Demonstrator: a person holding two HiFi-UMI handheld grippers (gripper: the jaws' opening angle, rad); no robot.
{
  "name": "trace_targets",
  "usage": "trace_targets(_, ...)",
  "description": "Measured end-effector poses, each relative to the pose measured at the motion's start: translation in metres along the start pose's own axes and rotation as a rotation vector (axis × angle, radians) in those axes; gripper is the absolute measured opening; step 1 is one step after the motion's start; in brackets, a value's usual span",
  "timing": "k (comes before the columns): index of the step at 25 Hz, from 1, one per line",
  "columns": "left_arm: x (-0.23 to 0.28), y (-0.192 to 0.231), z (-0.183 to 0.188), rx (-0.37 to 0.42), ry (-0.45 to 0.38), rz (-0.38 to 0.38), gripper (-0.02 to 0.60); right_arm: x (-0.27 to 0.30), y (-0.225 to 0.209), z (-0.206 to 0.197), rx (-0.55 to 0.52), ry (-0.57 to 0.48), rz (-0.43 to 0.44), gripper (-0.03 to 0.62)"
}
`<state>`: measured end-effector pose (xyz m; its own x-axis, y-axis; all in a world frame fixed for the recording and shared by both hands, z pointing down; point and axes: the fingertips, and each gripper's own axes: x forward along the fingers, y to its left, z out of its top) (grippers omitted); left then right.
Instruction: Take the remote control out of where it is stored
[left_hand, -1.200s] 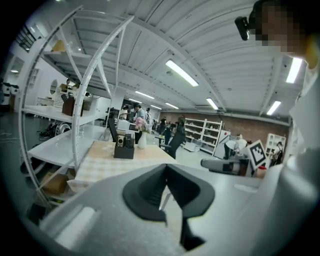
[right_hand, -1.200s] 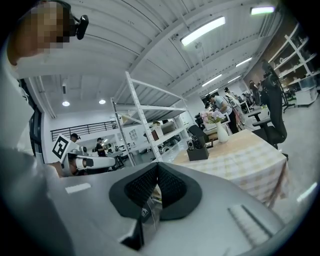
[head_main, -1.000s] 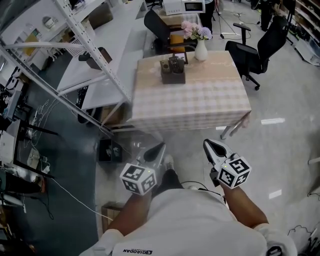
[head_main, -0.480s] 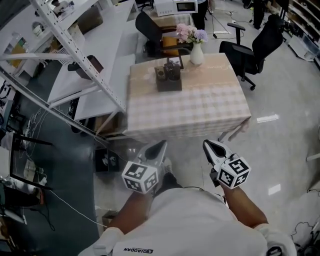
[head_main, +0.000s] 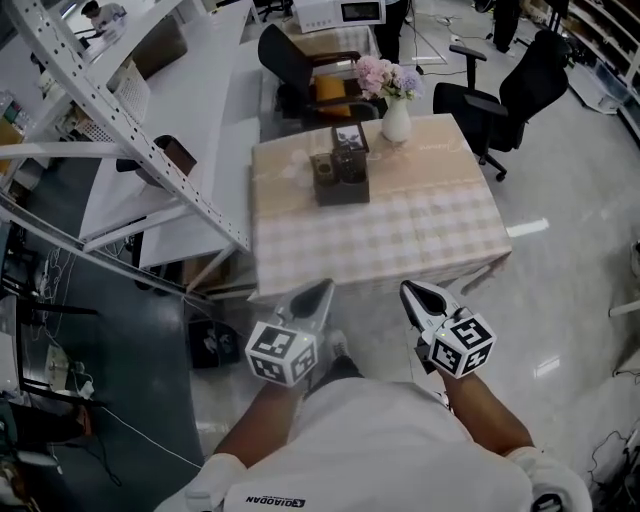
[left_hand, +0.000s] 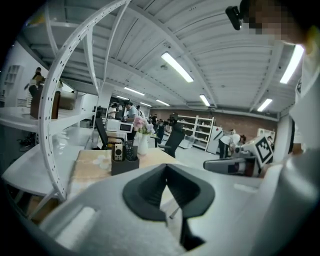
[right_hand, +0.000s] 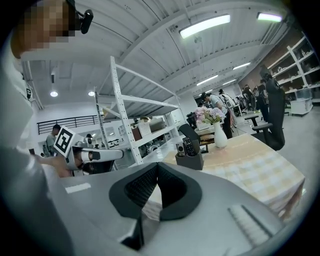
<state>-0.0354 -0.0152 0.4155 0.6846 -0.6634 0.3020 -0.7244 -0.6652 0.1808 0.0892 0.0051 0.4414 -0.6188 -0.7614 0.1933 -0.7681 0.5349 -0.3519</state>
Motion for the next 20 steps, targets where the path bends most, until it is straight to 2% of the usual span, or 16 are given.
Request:
trace_targets(11,0.041,0.119,0.034,0.023,0.027,-0.056,0.003,0.118,-0.021,0.034,-0.017,0.018,-0.104,0.006)
trace_targets(20,0.070,0.181,0.039,0.049,0.057,-0.110,0.003,0.186,-0.040,0.044,-0.086,0.042,-0.216,0.006)
